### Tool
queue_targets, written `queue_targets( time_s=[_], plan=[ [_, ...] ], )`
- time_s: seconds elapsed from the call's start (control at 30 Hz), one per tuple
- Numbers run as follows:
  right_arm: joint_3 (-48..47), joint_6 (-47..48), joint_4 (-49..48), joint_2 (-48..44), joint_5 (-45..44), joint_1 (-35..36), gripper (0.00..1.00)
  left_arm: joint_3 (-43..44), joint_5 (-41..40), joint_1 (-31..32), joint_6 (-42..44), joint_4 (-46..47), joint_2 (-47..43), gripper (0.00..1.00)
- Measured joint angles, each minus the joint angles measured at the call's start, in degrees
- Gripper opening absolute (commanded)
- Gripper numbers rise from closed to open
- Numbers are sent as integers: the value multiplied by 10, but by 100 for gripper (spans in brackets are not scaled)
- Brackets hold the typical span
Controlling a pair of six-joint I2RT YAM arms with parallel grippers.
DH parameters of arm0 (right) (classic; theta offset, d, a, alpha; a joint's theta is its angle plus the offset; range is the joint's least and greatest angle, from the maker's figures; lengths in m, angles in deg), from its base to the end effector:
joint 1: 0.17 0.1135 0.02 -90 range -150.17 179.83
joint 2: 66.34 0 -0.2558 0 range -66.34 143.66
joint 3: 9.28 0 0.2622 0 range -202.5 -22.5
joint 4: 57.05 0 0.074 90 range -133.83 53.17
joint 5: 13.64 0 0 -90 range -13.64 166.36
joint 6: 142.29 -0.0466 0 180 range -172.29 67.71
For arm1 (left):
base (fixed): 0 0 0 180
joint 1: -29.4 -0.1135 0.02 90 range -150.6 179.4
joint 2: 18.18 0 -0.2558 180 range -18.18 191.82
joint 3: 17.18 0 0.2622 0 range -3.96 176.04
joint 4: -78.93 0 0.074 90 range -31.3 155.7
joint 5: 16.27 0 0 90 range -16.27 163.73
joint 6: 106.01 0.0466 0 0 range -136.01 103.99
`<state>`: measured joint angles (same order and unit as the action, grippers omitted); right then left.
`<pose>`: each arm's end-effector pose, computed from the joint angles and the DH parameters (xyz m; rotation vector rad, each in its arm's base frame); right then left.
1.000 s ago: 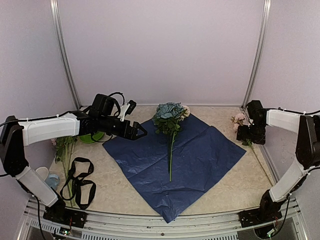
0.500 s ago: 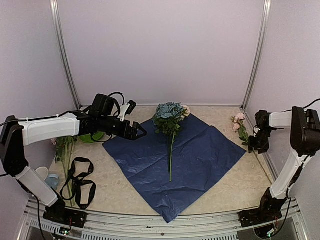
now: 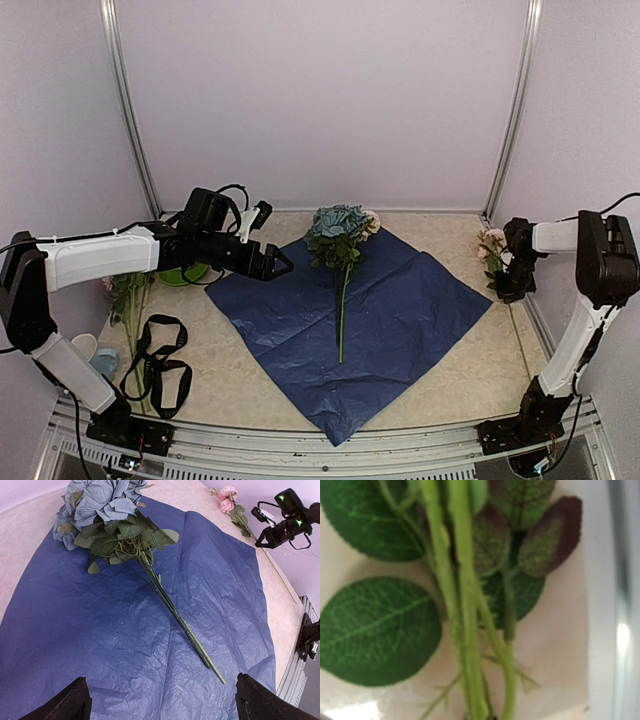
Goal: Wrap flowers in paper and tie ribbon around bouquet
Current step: Pick up the fake flower from the corner of the board, then place the fake flower on the flattened wrapping paper.
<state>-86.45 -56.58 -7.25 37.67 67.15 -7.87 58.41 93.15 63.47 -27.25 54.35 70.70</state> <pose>0.3395 -0.0534 0.1266 0.3305 2.8850 -0.2439 0.2923 -0.2164 0.2366 0.6448 2.2194 -0.7976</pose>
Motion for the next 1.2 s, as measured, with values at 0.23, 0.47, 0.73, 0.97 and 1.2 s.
queue_targets(
  time_s=[0.23, 0.47, 0.73, 0.97, 1.2],
  plan=[
    [-40, -18, 35, -26, -118, 92, 0, 0, -2, 0, 0, -3, 0, 98],
    [-58, -137, -48, -209, -72, 224, 0, 0, -4, 0, 0, -7, 0, 98],
    [87, -382, -376, -160, 87, 434, 0, 0, -4, 0, 0, -8, 0, 98],
    [18, -471, -455, 13, 151, 459, 0, 1, -8, 1, 2, -9, 0, 98],
    [-70, -475, -448, 76, 161, 450, 0, 1, -9, 1, 2, -10, 0, 98]
  ],
)
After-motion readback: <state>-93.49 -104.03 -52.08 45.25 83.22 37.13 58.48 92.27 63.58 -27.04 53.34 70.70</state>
